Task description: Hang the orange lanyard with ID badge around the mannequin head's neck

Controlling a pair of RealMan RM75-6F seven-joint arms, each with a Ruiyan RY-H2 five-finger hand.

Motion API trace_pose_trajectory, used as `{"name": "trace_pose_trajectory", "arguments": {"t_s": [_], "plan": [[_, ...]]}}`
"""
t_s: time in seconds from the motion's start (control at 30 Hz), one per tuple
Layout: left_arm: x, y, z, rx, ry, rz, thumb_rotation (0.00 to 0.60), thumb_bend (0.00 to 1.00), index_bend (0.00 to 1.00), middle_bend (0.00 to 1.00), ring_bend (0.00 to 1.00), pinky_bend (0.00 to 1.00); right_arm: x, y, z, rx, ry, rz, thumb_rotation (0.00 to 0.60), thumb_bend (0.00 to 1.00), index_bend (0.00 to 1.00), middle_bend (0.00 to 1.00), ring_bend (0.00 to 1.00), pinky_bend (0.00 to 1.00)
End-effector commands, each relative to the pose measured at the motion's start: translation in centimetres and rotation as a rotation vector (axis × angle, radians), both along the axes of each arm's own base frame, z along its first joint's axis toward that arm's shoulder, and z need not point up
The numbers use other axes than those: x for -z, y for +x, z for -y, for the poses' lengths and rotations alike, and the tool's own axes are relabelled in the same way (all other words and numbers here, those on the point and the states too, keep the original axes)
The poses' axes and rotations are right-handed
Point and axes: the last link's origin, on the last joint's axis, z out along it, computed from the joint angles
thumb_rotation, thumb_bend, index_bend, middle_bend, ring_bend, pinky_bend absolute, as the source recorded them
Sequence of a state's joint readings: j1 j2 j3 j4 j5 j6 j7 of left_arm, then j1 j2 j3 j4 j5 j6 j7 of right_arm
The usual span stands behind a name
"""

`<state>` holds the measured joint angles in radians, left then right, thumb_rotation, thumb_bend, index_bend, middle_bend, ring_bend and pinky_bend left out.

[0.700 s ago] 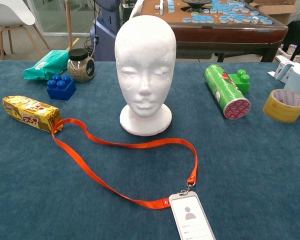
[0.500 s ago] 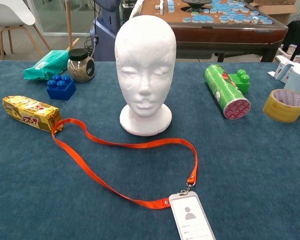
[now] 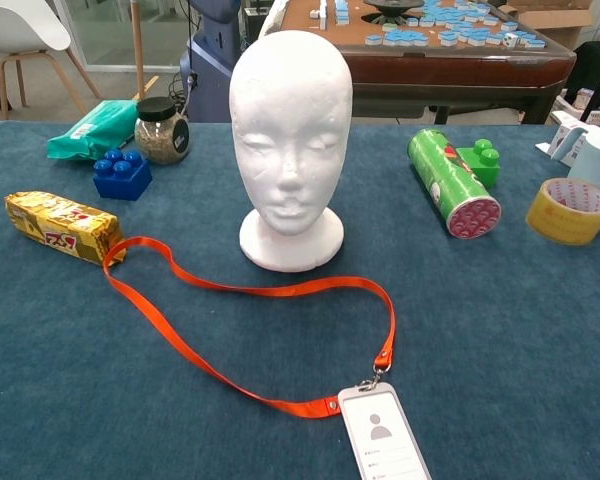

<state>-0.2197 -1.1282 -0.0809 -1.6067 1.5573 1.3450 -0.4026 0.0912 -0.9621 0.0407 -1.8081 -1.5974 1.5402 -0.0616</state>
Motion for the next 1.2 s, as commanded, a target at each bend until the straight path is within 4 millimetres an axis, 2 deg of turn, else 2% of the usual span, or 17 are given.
{"name": "trace_pose_trajectory", "arguments": {"t_s": [0.03, 0.27, 0.4, 0.57, 0.8, 0.93, 1.07, 1.2], "plan": [[0.5, 0.6, -1.1, 0.067, -0.089, -0.039, 0.6, 0.34, 0.26, 0.62, 0.63, 0.68, 0.0, 0.0, -0.1, 0.005, 0.002, -0.003, 0.6, 0.19, 0.3, 0.59, 0.62, 0.72], [2.3, 2.3, -2.6, 0.156, -0.268, -0.12, 0.6, 0.42, 0.33, 0.68, 0.69, 0.73, 0.0, -0.1, -0.1, 0.021, 0.01, -0.008, 0.6, 0.19, 0.3, 0.59, 0.62, 0.72], [3.5, 3.4, -3.3, 0.191, -0.35, -0.157, 0.6, 0.53, 0.33, 0.72, 0.75, 0.79, 0.1, -0.3, -0.1, 0.028, 0.017, -0.008, 0.6, 0.19, 0.3, 0.59, 0.62, 0.72], [5.2, 4.7, -4.1, 0.226, -0.403, -0.22, 0.6, 0.71, 0.3, 0.78, 0.82, 0.83, 0.2, -0.5, -0.1, 0.035, 0.025, -0.008, 0.6, 0.19, 0.3, 0.59, 0.62, 0.72], [7.4, 6.4, -4.9, 0.234, -0.464, -0.286, 0.6, 0.77, 0.25, 0.82, 0.85, 0.84, 0.3, -1.2, -0.2, 0.047, 0.042, -0.008, 0.6, 0.19, 0.3, 0.61, 0.63, 0.72], [8.3, 7.2, -5.1, 0.244, -0.483, -0.303, 0.6, 0.77, 0.22, 0.82, 0.85, 0.84, 1.1, -1.4, -0.1, 0.049, 0.111, -0.047, 0.6, 0.19, 0.3, 0.66, 0.72, 0.75], [8.6, 7.7, -5.0, 0.25, -0.482, -0.305, 0.6, 0.77, 0.22, 0.82, 0.85, 0.84, 2.9, -1.0, 0.4, 0.018, 0.241, -0.126, 0.6, 0.2, 0.3, 0.73, 0.81, 0.8], [8.3, 7.7, -4.4, 0.249, -0.474, -0.299, 0.6, 0.77, 0.22, 0.82, 0.85, 0.84, 4.8, 0.1, 1.5, -0.036, 0.342, -0.163, 0.6, 0.38, 0.3, 0.84, 0.94, 0.89]]}}
